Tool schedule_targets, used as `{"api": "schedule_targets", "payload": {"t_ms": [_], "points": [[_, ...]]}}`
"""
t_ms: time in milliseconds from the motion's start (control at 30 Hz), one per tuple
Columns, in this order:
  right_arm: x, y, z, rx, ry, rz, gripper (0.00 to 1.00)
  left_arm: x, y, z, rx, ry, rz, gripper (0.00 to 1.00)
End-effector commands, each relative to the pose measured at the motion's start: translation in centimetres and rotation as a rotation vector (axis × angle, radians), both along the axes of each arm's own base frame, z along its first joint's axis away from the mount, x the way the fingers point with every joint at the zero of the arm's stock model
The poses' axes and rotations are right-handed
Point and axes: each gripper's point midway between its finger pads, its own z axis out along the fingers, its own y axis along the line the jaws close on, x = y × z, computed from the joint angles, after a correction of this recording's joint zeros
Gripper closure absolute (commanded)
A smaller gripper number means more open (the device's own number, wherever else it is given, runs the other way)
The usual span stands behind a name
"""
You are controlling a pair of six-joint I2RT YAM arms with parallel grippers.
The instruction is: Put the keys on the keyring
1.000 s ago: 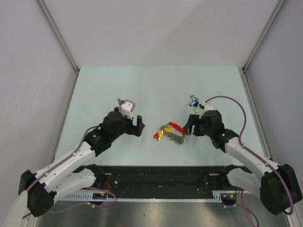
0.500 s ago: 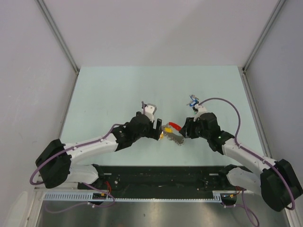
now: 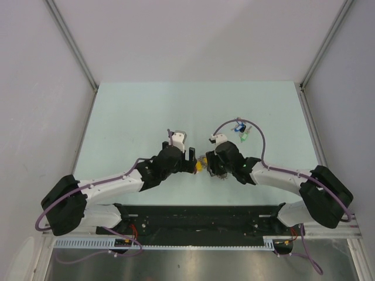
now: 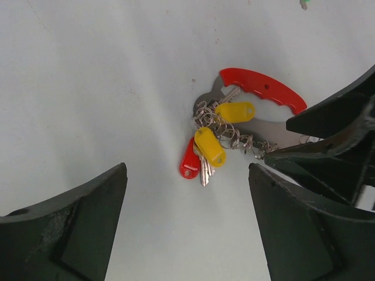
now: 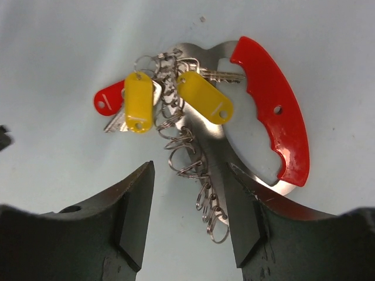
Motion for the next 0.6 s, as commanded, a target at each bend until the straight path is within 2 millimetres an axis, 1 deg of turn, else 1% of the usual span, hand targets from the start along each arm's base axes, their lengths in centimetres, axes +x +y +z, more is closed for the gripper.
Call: {"api": "schedule_targets", "payload": {"t_ms": [0, 67, 167, 200, 267, 300, 400, 433, 567], "points": [[1.2, -0.6, -0.9, -0.11, -0.037, -0.052, 0.44, 0.6, 0.1, 2.0, -0.083, -0.056, 0.054, 0.1], [1.1, -0.9, -1.2, -0.132, -0.031, -0.062, 0.44, 0.6, 0.1, 2.0, -0.086, -0.057, 0.053, 0.1], [1.0, -1.9, -1.4, -0.17, -0.024, -0.093, 0.44, 0.6, 0.3, 2.1, -0.081, -0.061, 0.055, 0.1], [1.0, -2.7, -1.5, -0.195, -0.021, -0.114, 0.44, 0.5, 0.4, 2.1, -0.08, -0.062, 0.056, 0.1], [1.0, -3.5, -1.5, -0.212, -0.016, -0.143, 0.45, 0.5, 0.5, 2.1, -0.077, -0.066, 0.055, 0.1], [1.0, -4.1, -1.1, -0.215, -0.02, -0.16, 0.45, 0.5, 0.5, 2.0, -0.074, -0.065, 0.052, 0.1], [0.8, -4.7, -0.4, -0.199, -0.018, -0.175, 0.46, 0.5, 0.5, 2.1, -0.075, -0.068, 0.049, 0.1], [1.0, -5.0, 0.3, -0.183, -0.029, -0.191, 0.47, 0.5, 0.4, 2.1, -0.075, -0.068, 0.049, 0.1], [1.6, -6.9, 0.5, -0.194, -0.02, -0.242, 0.48, 0.5, 0.4, 2.0, -0.073, -0.067, 0.049, 0.09]]}}
